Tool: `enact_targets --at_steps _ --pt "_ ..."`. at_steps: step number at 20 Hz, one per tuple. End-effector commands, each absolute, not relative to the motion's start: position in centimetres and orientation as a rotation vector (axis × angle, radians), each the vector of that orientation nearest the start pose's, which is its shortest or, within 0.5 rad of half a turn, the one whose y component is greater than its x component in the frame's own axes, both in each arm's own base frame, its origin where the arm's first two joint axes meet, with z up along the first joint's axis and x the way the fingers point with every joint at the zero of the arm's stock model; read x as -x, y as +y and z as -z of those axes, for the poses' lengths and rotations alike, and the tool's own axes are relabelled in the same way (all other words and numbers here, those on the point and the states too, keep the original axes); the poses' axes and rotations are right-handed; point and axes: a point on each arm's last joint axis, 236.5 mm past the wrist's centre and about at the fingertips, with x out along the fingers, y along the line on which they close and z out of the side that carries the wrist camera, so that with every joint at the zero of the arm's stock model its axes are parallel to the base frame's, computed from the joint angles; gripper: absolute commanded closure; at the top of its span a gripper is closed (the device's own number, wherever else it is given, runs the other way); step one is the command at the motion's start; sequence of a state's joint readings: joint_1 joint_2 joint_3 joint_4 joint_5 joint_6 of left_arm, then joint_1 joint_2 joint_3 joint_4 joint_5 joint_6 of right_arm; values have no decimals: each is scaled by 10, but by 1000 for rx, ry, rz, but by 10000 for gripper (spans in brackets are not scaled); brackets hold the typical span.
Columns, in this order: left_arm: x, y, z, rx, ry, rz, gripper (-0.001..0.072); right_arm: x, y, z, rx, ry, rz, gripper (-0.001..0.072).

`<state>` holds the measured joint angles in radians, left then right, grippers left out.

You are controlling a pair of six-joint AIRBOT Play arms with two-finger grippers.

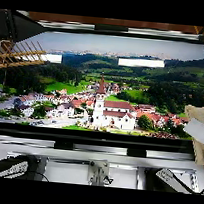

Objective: Fold the shirts.

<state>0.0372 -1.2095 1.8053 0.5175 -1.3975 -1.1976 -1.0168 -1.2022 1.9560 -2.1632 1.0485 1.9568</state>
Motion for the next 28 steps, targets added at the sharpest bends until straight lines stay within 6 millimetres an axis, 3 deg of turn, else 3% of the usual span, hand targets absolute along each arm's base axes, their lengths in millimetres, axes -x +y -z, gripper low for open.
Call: enact_targets --at_steps 1,2,3,4,5,9,15,17,19,23,25,27,28 --pt "-351 -190 -359 266 541 979 300 -125 -419 -401 -170 260 1496 653" --pt "-351 -190 -359 265 541 978 300 -127 -418 -397 -189 267 1487 616" --pt "-352 -189 -357 261 544 973 300 -128 -416 -394 -203 274 1481 433" --pt "-353 -187 -356 256 546 965 300 -132 -412 -388 -225 298 1458 159" --pt "-355 -186 -353 247 551 953 300 -136 -406 -383 -234 334 1427 87" --pt "-362 -177 -343 209 572 901 300 -151 -362 -362 -291 478 1255 87" --pt "-376 -156 -309 144 646 794 301 -160 -264 -277 -563 859 974 87" --pt "-379 -153 -293 145 686 775 301 -166 -241 -252 -575 921 919 88" --pt "-380 -152 -277 163 727 769 302 -174 -208 -215 -595 1010 833 88" --pt "-377 -158 -247 162 805 772 321 -240 -99 -153 -689 1050 439 89" --pt "-375 -158 -222 70 866 737 509 -283 -38 -136 -682 1023 220 89" --pt "-375 -145 -184 -55 978 602 527 -318 22 -126 -621 1018 33 89" --pt "-376 -131 -162 -134 1050 492 588 -330 49 -118 -549 1030 -36 89"
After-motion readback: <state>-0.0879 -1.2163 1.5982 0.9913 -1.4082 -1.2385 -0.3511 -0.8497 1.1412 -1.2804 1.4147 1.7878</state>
